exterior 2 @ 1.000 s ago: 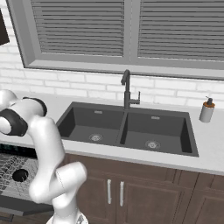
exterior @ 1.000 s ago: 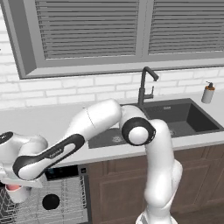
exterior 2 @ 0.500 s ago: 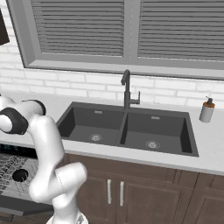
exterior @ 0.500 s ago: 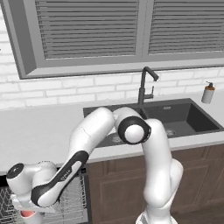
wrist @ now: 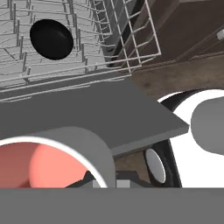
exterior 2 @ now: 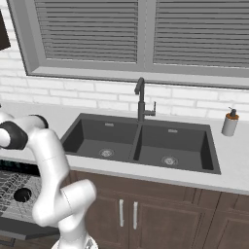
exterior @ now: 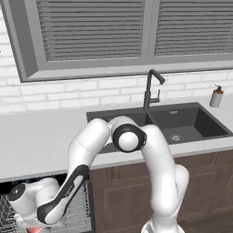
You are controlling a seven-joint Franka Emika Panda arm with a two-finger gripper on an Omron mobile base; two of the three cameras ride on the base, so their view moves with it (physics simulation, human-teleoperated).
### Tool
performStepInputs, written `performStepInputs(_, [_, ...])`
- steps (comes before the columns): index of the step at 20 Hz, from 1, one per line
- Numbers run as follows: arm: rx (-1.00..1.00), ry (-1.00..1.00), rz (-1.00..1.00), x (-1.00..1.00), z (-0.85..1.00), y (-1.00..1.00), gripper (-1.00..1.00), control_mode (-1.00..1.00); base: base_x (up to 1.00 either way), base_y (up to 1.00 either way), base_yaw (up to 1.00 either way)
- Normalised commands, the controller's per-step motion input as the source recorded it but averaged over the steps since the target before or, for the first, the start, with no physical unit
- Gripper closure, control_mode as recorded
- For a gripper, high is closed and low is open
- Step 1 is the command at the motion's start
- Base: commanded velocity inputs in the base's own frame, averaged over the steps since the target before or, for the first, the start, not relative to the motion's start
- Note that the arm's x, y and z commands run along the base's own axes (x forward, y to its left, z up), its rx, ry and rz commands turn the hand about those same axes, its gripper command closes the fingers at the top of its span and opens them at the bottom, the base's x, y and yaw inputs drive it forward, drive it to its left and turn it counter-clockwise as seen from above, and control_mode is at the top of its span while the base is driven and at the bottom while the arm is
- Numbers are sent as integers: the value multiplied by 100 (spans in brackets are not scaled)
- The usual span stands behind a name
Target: Pick up the cup and bowl from the counter, place them in the dishwasher, and close the dishwasher door.
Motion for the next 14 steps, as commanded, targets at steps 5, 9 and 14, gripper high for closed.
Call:
performStepInputs(5, [0, -18, 14, 24, -34, -4, 100, -100, 0, 0, 0])
performStepInputs(9, [0, -24, 13, 50, -28, -5, 100, -100, 0, 0, 0])
performStepInputs(14, [0, -14, 3, 37, -5, -5, 100, -100, 0, 0, 0])
